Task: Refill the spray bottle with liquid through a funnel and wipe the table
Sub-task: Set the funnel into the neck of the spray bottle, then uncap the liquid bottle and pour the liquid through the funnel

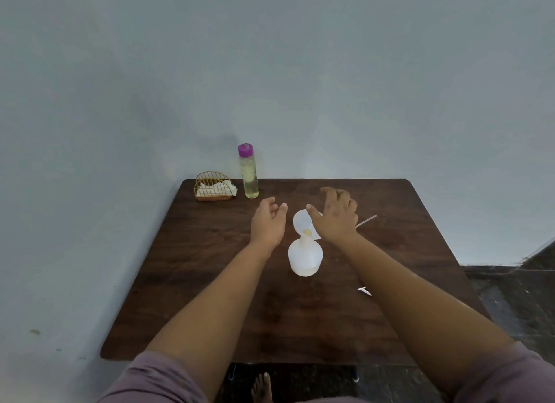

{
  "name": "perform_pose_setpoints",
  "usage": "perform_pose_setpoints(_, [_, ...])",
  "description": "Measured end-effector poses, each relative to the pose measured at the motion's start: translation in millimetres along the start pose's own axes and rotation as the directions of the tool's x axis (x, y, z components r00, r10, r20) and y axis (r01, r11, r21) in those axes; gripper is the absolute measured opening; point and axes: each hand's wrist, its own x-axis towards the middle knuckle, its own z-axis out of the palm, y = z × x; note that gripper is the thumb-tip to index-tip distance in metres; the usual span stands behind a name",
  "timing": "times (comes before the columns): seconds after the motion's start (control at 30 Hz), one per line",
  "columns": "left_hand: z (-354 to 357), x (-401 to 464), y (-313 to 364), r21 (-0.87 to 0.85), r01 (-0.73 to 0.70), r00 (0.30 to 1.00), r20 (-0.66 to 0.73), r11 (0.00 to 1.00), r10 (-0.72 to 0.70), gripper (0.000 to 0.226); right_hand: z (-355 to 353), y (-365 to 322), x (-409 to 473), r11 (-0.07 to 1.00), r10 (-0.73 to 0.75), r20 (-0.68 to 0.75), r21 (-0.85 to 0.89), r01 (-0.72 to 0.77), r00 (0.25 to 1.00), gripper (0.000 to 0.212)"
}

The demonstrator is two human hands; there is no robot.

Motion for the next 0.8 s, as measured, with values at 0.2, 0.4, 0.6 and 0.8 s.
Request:
perform_pose_setpoints(0.2, [-29.7, 28.2, 1.3, 0.004, -0.009, 0.997, -0.080, 1.000, 0.010, 0.045, 5.2, -34.7, 25.0, 0.994, -0.102, 0.022, -0.045, 0.103, 0.995, 0.055])
perform_pose_setpoints(0.4, [-59.3, 79.4, -2.3, 0.038, -0.006, 0.995, -0.104, 0.999, 0.010, 0.047, 29.1, -69.5, 70.4, 0.987, -0.157, 0.072, -0.023, 0.159, 0.985, 0.057])
perform_pose_setpoints(0.6, [-77.3, 148.0, -3.3, 0.098, 0.001, 0.996, -0.085, 0.995, 0.007, 0.051, 59.8, -100.4, 139.5, 0.983, -0.172, 0.217, -0.026, 0.182, 0.961, 0.063])
perform_pose_setpoints(0.8, [-74.7, 219.6, -0.2, 0.218, -0.028, 1.000, 0.005, 0.976, 0.028, 0.061, 92.2, -133.9, 203.9, 0.984, -0.178, 0.334, 0.033, 0.177, 0.926, 0.073])
